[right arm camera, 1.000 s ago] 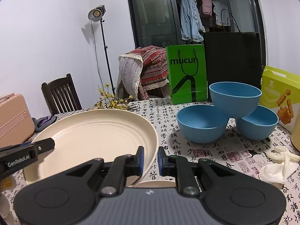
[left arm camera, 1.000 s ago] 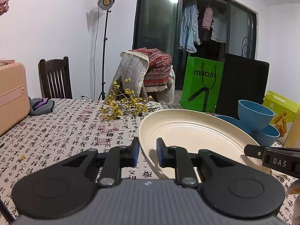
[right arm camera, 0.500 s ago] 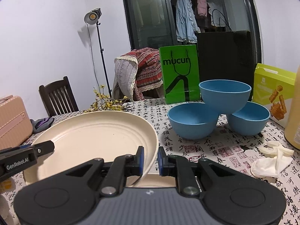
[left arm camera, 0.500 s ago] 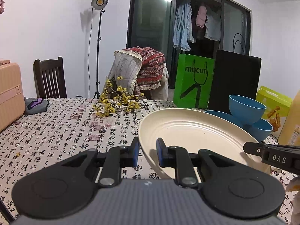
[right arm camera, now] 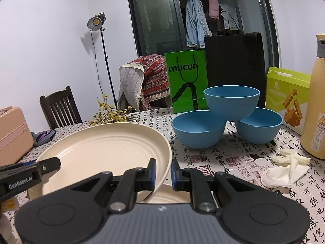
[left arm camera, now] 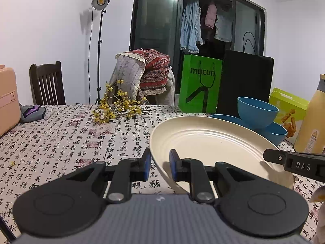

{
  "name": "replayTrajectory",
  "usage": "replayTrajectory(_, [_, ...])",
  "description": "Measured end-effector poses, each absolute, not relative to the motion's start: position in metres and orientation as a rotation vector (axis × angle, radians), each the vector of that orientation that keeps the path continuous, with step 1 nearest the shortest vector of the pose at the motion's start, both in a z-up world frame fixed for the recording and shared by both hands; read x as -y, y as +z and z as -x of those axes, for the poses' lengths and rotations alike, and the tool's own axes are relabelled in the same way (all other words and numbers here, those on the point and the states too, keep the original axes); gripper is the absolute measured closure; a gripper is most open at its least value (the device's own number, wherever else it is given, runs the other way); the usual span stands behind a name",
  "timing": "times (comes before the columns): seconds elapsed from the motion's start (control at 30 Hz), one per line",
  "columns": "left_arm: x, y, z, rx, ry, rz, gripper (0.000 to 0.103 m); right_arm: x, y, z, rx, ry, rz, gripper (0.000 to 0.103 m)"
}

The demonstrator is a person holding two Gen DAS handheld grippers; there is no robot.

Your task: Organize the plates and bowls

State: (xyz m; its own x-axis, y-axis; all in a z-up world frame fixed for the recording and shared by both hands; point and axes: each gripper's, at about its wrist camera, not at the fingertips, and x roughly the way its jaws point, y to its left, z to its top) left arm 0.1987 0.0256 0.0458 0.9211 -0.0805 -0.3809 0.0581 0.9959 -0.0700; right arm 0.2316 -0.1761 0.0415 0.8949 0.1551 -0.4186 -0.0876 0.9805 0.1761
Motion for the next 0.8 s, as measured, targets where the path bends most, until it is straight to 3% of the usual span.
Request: replayTrajectory(0.8, [-0.008, 0.030, -0.185, -0.430, -0.112, 0.025, 0.084, 0.198, 0.030, -0.202, -0.421, 0.127, -0.161, 0.088])
